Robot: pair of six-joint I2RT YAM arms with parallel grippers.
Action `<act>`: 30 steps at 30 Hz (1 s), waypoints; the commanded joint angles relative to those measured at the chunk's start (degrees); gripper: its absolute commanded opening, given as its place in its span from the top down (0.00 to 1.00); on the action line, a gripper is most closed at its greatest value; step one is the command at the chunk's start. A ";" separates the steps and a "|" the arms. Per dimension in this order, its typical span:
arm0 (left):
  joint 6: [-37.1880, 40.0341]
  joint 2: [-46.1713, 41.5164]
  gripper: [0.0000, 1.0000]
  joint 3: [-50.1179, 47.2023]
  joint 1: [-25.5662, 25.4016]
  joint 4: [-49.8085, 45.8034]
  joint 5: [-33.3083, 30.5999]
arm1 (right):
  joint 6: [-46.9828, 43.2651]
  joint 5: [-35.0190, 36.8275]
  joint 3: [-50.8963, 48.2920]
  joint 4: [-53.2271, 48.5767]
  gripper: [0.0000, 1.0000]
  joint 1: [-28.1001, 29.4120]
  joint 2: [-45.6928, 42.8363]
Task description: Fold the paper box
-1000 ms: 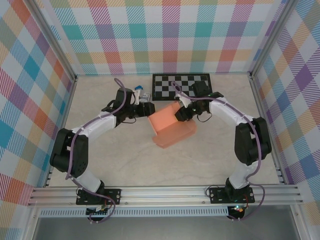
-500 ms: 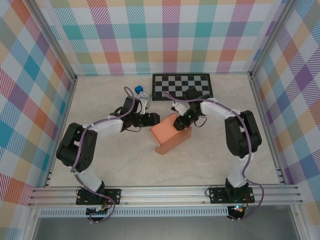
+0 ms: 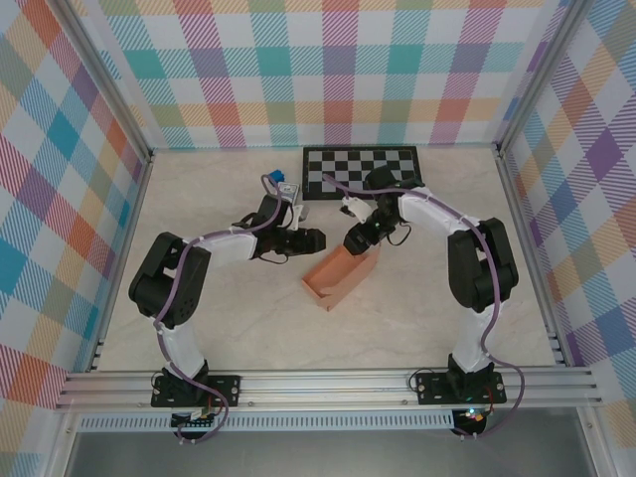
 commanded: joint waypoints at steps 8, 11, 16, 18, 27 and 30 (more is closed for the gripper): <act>1.27 2.90 0.38 3.25 -0.11 -0.27 0.38 | 2.26 -9.45 6.45 -8.34 0.40 -4.62 2.58; 3.76 2.69 0.38 4.02 -0.06 -1.73 0.18 | 5.59 -8.81 7.29 -8.23 0.40 -7.30 1.49; 9.11 -1.10 0.38 4.04 -0.20 -3.07 0.26 | 8.70 -8.89 8.16 -8.54 0.40 -10.12 0.86; 10.58 -4.93 0.38 3.45 -0.18 -3.11 -0.88 | 10.65 -8.41 7.96 -8.47 0.41 -11.23 1.29; 29.06 -25.95 0.32 1.23 -4.29 -7.65 10.17 | 13.69 -13.86 4.23 -7.92 0.42 -12.27 4.59; 34.27 -27.33 0.30 -0.73 -9.22 -9.97 9.21 | 18.28 -12.45 1.84 -4.99 0.42 -12.23 2.79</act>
